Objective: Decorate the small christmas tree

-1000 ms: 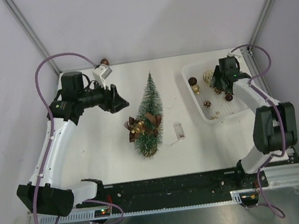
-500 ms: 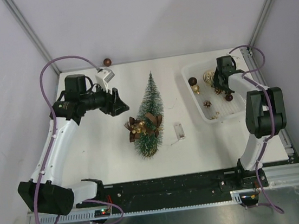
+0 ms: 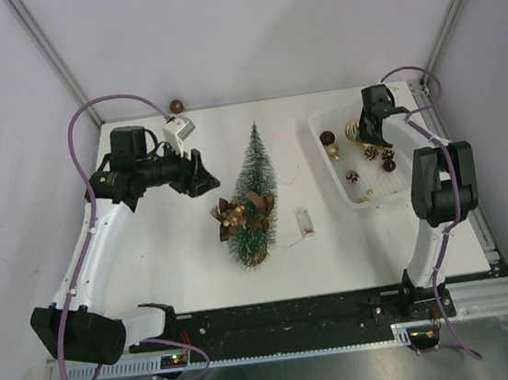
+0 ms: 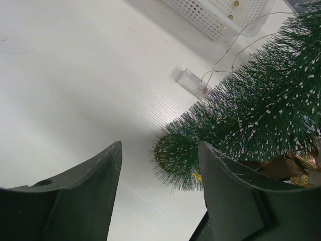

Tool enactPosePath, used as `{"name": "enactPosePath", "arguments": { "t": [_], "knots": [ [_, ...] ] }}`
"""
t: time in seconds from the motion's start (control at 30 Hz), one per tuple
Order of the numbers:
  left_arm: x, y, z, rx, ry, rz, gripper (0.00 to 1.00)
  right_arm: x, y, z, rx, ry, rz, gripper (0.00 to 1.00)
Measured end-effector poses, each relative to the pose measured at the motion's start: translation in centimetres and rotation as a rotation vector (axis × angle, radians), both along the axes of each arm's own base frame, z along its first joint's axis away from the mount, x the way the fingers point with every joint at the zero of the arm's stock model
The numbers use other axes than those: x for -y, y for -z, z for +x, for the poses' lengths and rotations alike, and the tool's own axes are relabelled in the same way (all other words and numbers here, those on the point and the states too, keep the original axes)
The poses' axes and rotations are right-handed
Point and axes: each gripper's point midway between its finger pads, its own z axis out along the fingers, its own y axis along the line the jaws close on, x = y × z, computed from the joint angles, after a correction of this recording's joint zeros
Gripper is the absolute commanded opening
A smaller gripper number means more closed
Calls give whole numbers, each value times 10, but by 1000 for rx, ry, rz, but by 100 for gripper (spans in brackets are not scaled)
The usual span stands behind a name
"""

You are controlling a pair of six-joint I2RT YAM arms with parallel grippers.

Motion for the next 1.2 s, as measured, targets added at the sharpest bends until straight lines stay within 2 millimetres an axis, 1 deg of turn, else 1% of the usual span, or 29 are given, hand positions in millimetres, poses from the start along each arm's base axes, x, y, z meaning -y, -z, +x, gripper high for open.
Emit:
{"name": "enactPosePath", "arguments": {
  "t": [0.13, 0.17, 0.27, 0.33, 0.43, 0.53, 0.7, 0.77, 0.93, 1.07, 1.2],
  "knots": [
    [0, 0, 0, 1, 1, 1, 68, -3, 7, -9, -38, -9, 1, 67],
    [0, 0, 0, 2, 1, 1, 68, -4, 10, -11, -45, -10, 3, 71],
    [0, 0, 0, 5, 4, 3, 68, -5, 22, -26, -82, -11, 16, 79],
    [0, 0, 0, 6, 4, 3, 68, -4, 28, -37, -102, -6, 23, 81],
    [0, 0, 0, 7, 5, 3, 68, 1, 24, -43, -97, 3, 34, 83],
    [0, 0, 0, 9, 8, 3, 68, 11, 12, -35, -44, 22, 49, 84],
    [-1, 0, 1, 18, 13, 9, 68, 25, 6, -24, 6, 44, 88, 87],
    [-1, 0, 1, 19, 14, 9, 68, 27, 4, -20, 27, 45, 94, 87],
    [-1, 0, 1, 19, 13, 9, 68, 15, 0, -6, 79, 6, 106, 89],
    [-1, 0, 1, 19, 13, 9, 68, 6, -1, 1, 98, -23, 116, 89],
    [-1, 0, 1, 19, 13, 9, 68, 7, -1, 2, 106, -20, 113, 85]
  ]
}}
